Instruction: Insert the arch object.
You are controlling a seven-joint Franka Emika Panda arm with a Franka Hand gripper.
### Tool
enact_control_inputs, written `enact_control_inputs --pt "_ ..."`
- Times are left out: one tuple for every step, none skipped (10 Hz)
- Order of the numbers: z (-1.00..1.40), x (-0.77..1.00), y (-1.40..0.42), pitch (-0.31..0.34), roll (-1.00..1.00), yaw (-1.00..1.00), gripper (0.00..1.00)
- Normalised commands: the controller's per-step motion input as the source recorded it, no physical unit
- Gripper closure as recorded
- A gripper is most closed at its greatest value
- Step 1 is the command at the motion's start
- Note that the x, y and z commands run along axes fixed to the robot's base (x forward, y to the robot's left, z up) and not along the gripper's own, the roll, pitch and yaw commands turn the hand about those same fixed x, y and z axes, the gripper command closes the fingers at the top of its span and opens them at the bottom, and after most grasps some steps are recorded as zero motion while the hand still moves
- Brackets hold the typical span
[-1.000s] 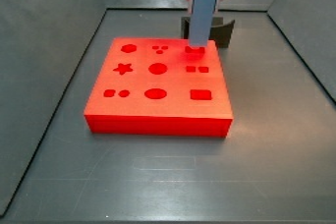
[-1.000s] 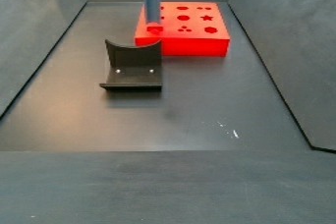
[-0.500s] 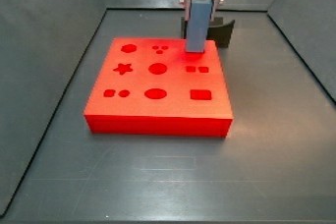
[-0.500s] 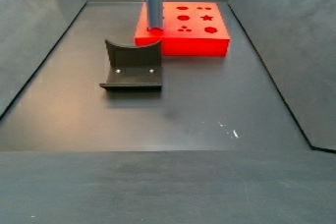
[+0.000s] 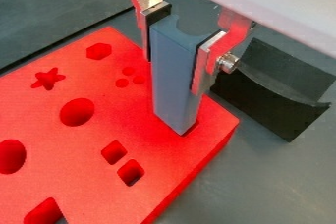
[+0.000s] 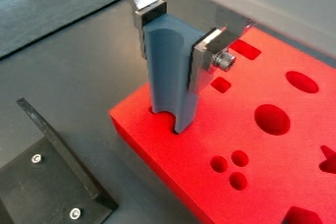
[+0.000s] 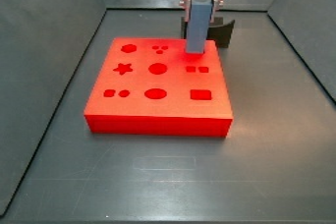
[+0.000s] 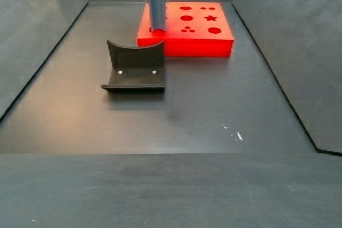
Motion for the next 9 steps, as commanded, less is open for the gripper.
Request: enact_control_inputs --pt "-0.26 0.0 0.0 -0.006 0.0 0.0 1.0" --pt "-0.21 0.0 0.0 0.0 0.0 0.0 1.0" --pt "-0.21 0.0 0.0 -0.009 0.0 0.0 1.0" --pt "-0.3 0.0 0.0 -0.016 0.0 0.0 1.0" --pt "-0.53 0.15 0.0 -0.037 0.0 0.0 1.0" --pt "-0.67 0.33 0.0 -0.049 0.02 0.0 1.0" --pt "-0.72 0.34 0.0 -0.067 0.08 0.0 1.0" --pt "-0.72 0.31 0.0 -0.087 0.13 0.0 1.0" --pt "-0.73 0.3 0.0 -0.099 0.2 0.0 1.0"
